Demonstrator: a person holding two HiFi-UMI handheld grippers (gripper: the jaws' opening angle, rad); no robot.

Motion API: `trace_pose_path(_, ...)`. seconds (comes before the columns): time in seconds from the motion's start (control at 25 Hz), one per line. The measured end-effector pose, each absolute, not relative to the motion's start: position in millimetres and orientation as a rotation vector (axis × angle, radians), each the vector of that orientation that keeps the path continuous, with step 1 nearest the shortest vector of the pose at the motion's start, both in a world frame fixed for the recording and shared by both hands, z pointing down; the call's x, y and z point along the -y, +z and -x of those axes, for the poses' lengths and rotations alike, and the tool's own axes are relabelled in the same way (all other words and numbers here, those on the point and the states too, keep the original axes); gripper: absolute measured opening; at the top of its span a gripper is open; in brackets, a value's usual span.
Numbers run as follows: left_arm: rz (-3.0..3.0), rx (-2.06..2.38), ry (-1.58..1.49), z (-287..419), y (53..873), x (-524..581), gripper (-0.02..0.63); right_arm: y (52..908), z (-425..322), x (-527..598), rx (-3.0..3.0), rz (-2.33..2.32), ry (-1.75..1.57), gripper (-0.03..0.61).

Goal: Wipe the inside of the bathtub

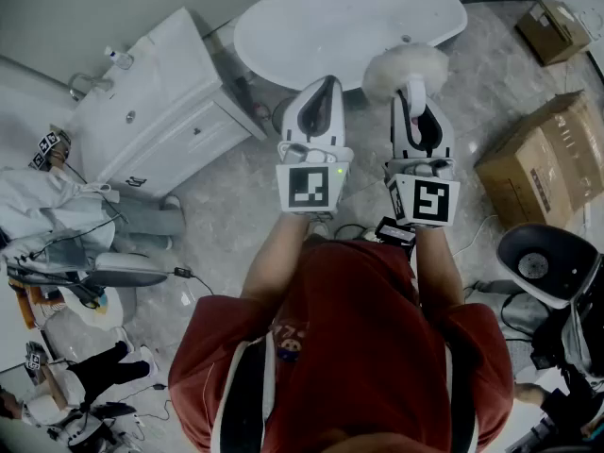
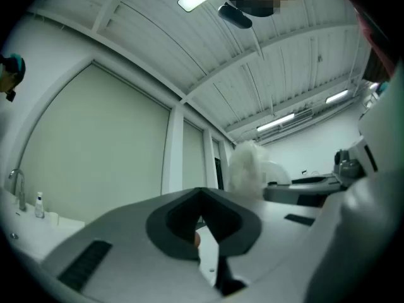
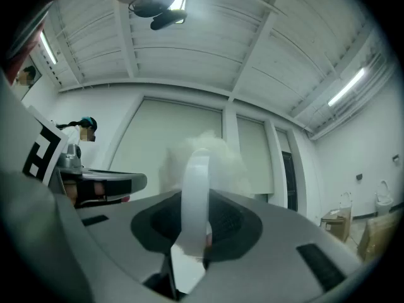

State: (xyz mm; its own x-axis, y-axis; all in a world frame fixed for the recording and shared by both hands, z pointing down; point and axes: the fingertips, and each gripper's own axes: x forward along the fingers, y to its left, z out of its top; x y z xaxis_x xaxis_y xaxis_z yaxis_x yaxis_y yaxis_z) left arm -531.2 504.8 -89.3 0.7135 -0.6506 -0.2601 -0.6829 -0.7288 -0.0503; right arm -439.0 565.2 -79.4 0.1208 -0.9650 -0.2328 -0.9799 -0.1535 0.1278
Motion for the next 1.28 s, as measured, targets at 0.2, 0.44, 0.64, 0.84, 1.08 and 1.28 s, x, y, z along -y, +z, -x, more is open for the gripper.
trace_pose_path(0.2, 2.778, -1.077, 0.308, 510, -86, -514, 0.015, -75, 419, -574, -2.015, 2.314, 0.381, 0.094)
trace_pose_path(0.44, 2.779, -1.080, 0.305, 483, -86, -518, 0.015, -75, 392, -581, -2.006, 2.305, 0.364, 0.094)
trace_pose_path(0.64, 2.785, -1.083, 0.290, 450, -81, -532, 0.015, -67, 357, -595, -1.991, 2.293, 0.336, 0.094)
trace_pose_path(0.84, 2.773, -1.102, 0.256, 420, -72, -541, 0.015, -55, 324, -608, -2.005, 2.282, 0.297, 0.094)
trace_pose_path(1.08, 2.774, -1.094, 0.245, 400, -70, -535, 0.015, -49, 306, -605, -1.995, 2.297, 0.271, 0.094)
trace_pose_path(1.28, 2.794, -1.096, 0.247, 369, -57, -495, 0.015, -35, 277, -562, -1.996, 2.303, 0.240, 0.094)
